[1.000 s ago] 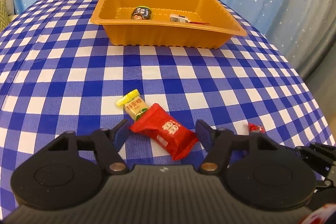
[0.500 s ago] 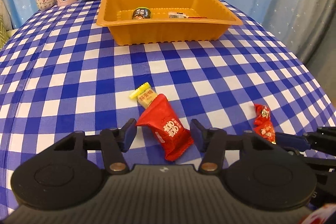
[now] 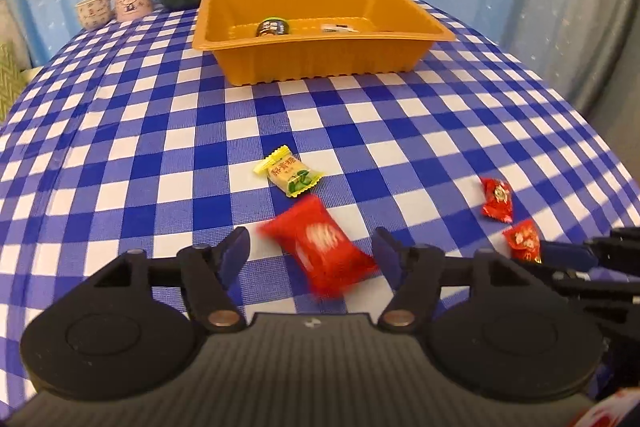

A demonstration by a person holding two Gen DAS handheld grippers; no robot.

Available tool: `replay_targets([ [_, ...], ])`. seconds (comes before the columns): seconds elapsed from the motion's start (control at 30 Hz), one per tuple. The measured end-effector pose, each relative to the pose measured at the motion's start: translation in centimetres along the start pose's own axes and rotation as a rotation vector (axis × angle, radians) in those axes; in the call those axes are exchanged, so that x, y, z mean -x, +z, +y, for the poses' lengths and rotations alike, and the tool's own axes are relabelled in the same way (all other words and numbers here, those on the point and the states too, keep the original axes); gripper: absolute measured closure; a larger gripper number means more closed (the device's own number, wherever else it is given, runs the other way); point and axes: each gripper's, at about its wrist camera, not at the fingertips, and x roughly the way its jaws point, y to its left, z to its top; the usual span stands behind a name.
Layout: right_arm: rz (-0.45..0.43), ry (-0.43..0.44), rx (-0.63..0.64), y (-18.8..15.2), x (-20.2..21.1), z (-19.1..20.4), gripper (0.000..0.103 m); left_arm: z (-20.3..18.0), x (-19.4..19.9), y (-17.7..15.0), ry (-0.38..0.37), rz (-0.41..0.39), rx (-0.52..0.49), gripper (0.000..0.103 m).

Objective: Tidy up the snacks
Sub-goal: 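Grasp the red-and-gold candy with the right tool while the left tool grasps the large red candy pack, then lift both held candies and carry them over the orange tray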

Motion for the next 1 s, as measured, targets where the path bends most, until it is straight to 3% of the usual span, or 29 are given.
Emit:
replay_targets([
  [0.33, -0.016, -0.001, -0.019, 0.0, -0.2, 0.3, 0.075, 0.1, 0.0, -0.3, 0.019, -0.022, 0.034, 0.043],
  [0.5, -0.024, -0.006, -0.023, -0.1, -0.3, 0.5, 0.075, -0.5, -0.7, 0.4, 0.019, 0.001, -0.012, 0.072],
  [0.6, -0.029, -0.011, -0.016, -0.2, -0.3, 0.5, 0.075, -0.8, -0.9, 0.4, 0.019, 0.01, -0.041, 0.077],
  [1.0, -0.038, -0.022, 0.036, -0.5, 0.3, 1.3, 0.08, -0.4, 2.2, -0.6, 0.012, -0.013, -0.023, 0.079],
])
